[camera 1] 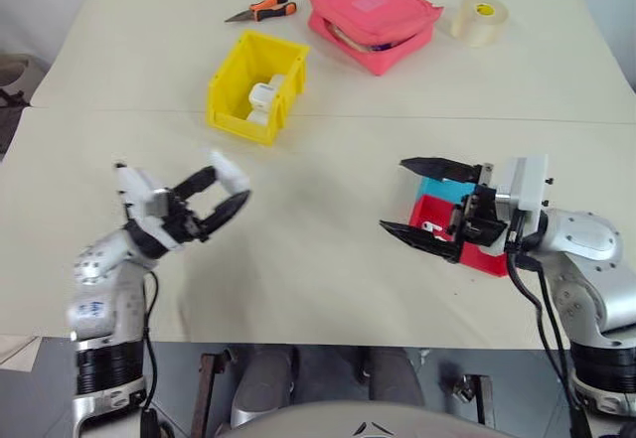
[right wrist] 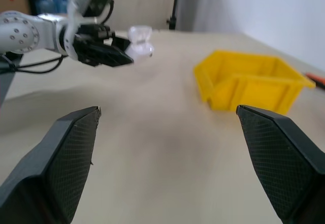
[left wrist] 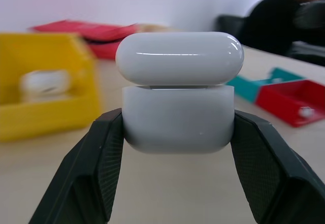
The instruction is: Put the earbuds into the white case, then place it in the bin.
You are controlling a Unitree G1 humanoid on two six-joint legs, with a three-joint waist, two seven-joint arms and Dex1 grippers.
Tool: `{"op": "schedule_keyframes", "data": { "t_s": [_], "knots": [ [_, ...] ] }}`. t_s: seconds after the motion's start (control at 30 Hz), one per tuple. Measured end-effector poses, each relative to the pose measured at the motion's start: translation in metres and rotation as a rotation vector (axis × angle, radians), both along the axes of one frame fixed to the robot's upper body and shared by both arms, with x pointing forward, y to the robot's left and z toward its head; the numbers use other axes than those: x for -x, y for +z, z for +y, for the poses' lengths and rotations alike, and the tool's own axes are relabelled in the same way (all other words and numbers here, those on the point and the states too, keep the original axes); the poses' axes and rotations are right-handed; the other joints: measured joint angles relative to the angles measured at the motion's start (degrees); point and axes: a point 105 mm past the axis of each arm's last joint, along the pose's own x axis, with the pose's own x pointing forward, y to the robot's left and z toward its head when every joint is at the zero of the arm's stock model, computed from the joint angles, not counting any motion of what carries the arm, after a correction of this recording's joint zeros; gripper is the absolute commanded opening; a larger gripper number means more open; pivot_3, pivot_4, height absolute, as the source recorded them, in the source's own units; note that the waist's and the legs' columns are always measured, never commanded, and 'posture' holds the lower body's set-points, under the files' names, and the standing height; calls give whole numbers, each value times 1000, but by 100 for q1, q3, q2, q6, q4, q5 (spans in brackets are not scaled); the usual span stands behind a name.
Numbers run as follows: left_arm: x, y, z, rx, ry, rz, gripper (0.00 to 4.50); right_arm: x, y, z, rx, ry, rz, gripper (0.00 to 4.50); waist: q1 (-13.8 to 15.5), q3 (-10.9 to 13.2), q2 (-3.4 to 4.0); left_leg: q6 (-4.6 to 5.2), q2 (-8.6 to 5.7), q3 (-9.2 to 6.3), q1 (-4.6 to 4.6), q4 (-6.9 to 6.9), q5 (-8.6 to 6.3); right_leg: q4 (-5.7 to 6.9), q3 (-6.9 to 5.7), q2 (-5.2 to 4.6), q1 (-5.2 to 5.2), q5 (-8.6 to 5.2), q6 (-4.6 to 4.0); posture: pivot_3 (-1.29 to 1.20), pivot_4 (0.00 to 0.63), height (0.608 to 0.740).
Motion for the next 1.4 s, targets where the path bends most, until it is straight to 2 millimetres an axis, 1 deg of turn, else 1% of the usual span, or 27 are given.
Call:
{"op": "schedule_keyframes", "data": {
  "t_s": [0.17,0.27,0.37,0.43,0.53,0.6,0.7,0.8,0.9,0.97,1.07,1.17,1.27,1.4],
  "knots": [
    [6,4,-48,51,-218,-116,2771,12,0,-28,57,-115,8,4500,24,0,0,5,-3,12,-2,2,-1,-6,-1,1,4,2,4,0,150,740],
    [8,9,-78,97,-347,-170,2771,24,-4,-50,90,-213,34,4500,54,0,1,10,-4,53,-2,4,-1,-10,-6,1,13,4,7,0,150,740],
    [10,15,-106,140,-470,-221,2771,35,-3,-69,119,-304,45,4500,55,0,0,17,-3,62,2,5,-3,-18,-6,1,23,7,13,0,150,740],
    [11,19,-120,162,-530,-253,2771,41,-2,-78,140,-345,46,4500,51,1,-1,20,-1,64,11,4,-4,-25,-6,3,36,8,15,0,150,740],
    [13,21,-138,199,-630,-268,2771,57,-8,-93,183,-422,100,4500,44,0,0,23,0,64,19,2,-6,-28,-7,4,48,8,16,0,150,740],
    [16,22,-146,240,-685,-275,2771,69,-15,-104,225,-486,161,4500,54,1,-1,27,0,64,19,4,-8,-32,-6,3,51,9,18,0,150,740],
    [21,20,-151,241,-734,-274,2771,80,-24,-111,277,-544,237,4500,35,0,-1,35,1,63,21,4,-13,-43,-3,3,57,11,22,0,150,740],
    [24,21,-153,231,-765,-285,2771,85,-33,-112,325,-574,322,4500,25,1,-1,35,3,45,22,4,-13,-45,-3,3,58,11,21,0,150,740],
    [27,20,-155,220,-793,-292,2771,81,-30,-104,362,-542,332,4500,20,0,1,36,3,17,24,4,-13,-48,0,3,59,11,21,0,150,740],
    [28,21,-157,218,-803,-294,2771,72,-26,-94,389,-502,332,4500,20,0,0,36,3,10,23,6,-13,-51,-1,3,62,12,21,0,150,740],
    [29,21,-159,211,-809,-300,2771,52,-23,-82,452,-486,330,4500,23,0,1,35,3,-1,23,8,-13,-53,-5,3,64,12,20,0,150,740],
    [28,21,-158,197,-798,-309,2771,35,-30,-72,542,-470,377,4500,29,0,2,35,2,-11,16,8,-13,-61,-13,2,64,12,18,0,150,740],
    [26,19,-155,179,-772,-309,2771,20,-39,-63,574,-451,418,4500,42,1,2,35,-3,-35,3,7,-13,-70,-34,-1,63,13,17,0,150,740],
    [25,17,-153,176,-742,-297,2771,1,-49,-60,650,-446,438,4500,32,1,3,35,-11,-42,-3,7,-13,-74,-40,-6,62,13,18,0,150,740]
  ]
}}
